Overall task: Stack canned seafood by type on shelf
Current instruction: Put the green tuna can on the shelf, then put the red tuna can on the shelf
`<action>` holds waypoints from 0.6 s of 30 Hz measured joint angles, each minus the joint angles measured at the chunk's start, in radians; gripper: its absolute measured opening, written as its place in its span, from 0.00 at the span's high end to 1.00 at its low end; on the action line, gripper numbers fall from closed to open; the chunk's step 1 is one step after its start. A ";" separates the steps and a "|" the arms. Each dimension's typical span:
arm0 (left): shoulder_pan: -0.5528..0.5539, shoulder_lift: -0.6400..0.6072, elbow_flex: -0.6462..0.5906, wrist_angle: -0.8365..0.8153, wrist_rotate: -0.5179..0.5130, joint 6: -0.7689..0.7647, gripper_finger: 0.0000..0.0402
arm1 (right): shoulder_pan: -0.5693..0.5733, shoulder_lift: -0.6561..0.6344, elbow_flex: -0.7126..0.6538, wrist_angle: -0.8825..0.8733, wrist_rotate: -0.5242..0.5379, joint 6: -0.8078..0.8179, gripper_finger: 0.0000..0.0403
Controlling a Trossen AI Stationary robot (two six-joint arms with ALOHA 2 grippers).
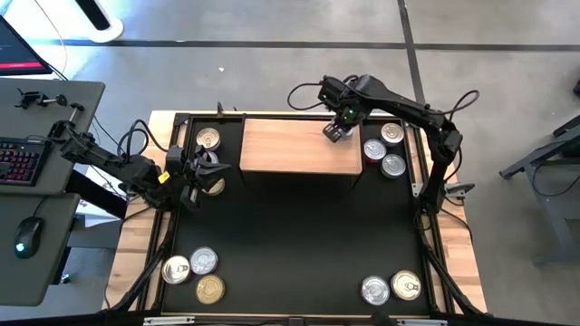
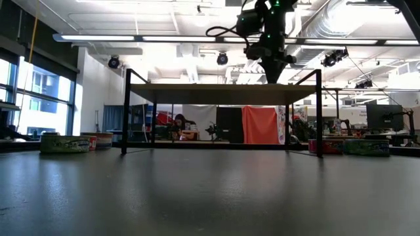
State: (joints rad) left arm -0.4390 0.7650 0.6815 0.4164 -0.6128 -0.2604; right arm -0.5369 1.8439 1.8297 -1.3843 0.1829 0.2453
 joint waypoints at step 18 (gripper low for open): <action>0.000 0.000 0.000 0.000 0.000 -0.017 1.00 | 0.048 -0.015 0.039 -0.083 0.007 -0.025 1.00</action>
State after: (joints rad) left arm -0.4389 0.7647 0.6819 0.4168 -0.6128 -0.2772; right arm -0.4888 1.8288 1.8692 -1.4673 0.1898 0.2201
